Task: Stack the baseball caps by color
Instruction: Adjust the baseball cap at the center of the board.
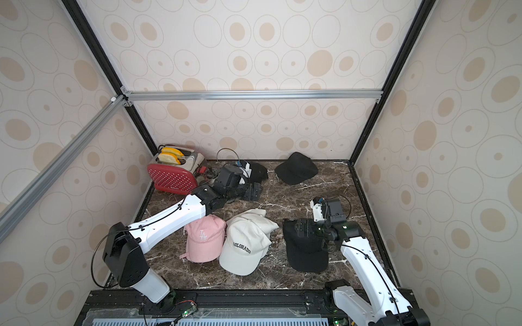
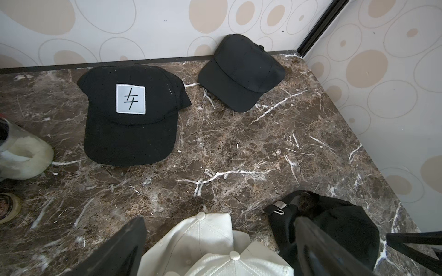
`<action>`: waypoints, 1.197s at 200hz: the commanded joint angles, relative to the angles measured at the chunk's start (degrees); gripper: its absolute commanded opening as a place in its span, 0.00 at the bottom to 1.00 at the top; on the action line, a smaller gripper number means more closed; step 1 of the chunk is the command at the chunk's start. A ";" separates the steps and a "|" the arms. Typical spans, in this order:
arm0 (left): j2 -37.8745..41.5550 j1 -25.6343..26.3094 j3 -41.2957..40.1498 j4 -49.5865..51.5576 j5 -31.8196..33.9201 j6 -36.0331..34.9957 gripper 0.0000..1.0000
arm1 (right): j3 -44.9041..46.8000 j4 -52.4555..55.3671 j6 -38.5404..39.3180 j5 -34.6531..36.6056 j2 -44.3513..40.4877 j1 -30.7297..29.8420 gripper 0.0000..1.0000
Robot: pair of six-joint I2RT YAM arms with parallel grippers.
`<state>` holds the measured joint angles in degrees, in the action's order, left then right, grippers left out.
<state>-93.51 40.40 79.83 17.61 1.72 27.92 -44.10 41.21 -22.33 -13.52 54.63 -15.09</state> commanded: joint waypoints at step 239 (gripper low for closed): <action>5.63 -1.28 -3.13 -0.96 6.02 2.35 0.99 | -2.76 -42.90 -2.76 19.51 13.66 2.42 1.00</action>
<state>-92.68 39.77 77.89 15.94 0.45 30.17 -42.54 5.56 -27.18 3.16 63.57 -15.00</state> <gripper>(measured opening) 0.991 0.999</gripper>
